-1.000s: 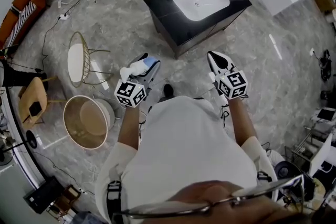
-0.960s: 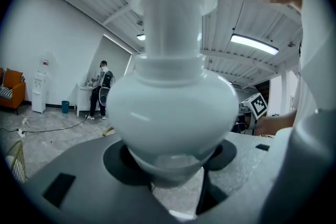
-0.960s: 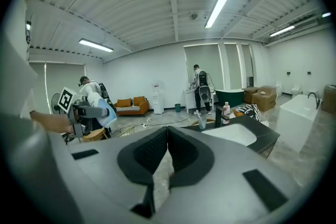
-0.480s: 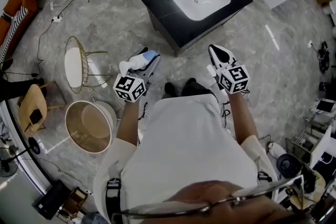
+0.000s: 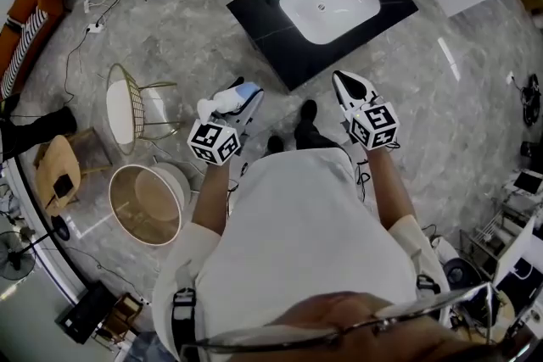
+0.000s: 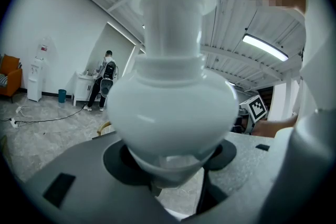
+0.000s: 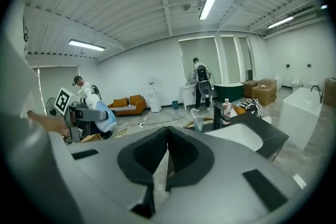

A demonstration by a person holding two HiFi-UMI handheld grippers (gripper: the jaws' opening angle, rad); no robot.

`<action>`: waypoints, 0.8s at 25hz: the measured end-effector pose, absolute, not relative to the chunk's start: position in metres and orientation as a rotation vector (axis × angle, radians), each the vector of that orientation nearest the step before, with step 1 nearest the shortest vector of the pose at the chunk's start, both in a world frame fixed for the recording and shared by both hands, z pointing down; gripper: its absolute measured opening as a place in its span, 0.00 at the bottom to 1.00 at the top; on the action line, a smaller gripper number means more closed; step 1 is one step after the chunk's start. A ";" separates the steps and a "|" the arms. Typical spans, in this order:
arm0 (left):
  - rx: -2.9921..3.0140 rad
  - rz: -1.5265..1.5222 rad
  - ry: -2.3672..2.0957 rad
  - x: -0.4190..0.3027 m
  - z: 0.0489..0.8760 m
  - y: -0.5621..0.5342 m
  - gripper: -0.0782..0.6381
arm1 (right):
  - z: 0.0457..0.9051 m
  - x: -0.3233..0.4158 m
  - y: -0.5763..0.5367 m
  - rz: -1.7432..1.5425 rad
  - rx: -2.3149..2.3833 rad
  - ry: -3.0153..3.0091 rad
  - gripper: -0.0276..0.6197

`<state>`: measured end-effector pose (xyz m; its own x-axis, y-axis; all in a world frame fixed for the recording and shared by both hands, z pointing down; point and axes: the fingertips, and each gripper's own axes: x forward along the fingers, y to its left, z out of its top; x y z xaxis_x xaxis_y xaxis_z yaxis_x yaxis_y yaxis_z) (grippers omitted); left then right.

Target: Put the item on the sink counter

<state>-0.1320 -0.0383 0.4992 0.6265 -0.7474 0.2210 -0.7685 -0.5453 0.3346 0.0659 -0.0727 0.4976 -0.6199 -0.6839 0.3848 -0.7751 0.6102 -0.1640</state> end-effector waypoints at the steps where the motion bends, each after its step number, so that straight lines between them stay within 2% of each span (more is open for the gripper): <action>1: 2.444 0.071 -1.211 -0.128 0.499 -0.045 0.45 | 0.498 0.068 -0.082 0.460 1.174 -2.558 0.05; 20: 2.299 0.213 -1.406 -0.079 0.529 -0.165 0.45 | 0.525 0.098 -0.215 0.534 0.900 -2.666 0.05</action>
